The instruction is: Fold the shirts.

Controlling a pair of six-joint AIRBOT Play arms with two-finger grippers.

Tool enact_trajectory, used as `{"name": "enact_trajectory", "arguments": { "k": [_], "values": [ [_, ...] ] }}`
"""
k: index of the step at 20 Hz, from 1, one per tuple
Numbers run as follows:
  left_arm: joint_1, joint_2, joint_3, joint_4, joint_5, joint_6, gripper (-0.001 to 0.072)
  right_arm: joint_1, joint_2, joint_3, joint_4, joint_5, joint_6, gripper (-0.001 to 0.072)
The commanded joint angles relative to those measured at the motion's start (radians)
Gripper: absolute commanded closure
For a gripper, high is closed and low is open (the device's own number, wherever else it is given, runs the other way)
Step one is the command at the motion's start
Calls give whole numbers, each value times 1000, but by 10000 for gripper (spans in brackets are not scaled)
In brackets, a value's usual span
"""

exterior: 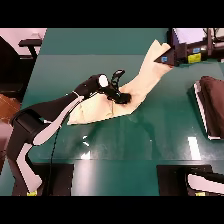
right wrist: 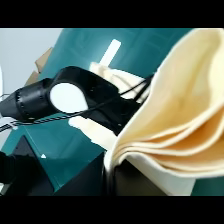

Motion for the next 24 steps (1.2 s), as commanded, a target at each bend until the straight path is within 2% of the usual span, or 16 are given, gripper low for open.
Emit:
{"name": "enact_trajectory", "arguments": {
  "k": [1, 4, 8, 11, 14, 15, 16, 17, 20, 24],
  "values": [
    [35, 2, 103, 36, -129, -5, 683, 68, 2, 45, 4, -39, 7, 692],
    [105, 97, 159, 134, -187, -5, 683, 100, -1, 48, 5, -41, 7, 692],
    [271, 325, 159, 257, -242, 13, 682, 237, -60, 49, 8, -42, -19, 691],
    [402, 491, 159, 347, -265, 23, 682, 426, -186, 71, 68, -112, -79, 691],
    [499, 622, 159, 425, -268, 22, 682, 610, -383, 219, 72, -222, -113, 681],
    [522, 650, 159, 432, -269, 23, 682, 658, -448, 275, 72, -241, -113, 514],
    [543, 672, 159, 432, -277, 23, 682, 690, -499, 317, 72, -237, -113, 239],
    [558, 686, 159, 433, -292, 23, 682, 707, -538, 352, 71, -214, -113, 155],
    [581, 698, 159, 439, -349, 23, 682, 671, -562, 364, -26, -111, -60, 159],
    [580, 698, 157, 438, -358, 23, 682, 509, -448, 163, -244, -48, -7, 161]
  ]
}}
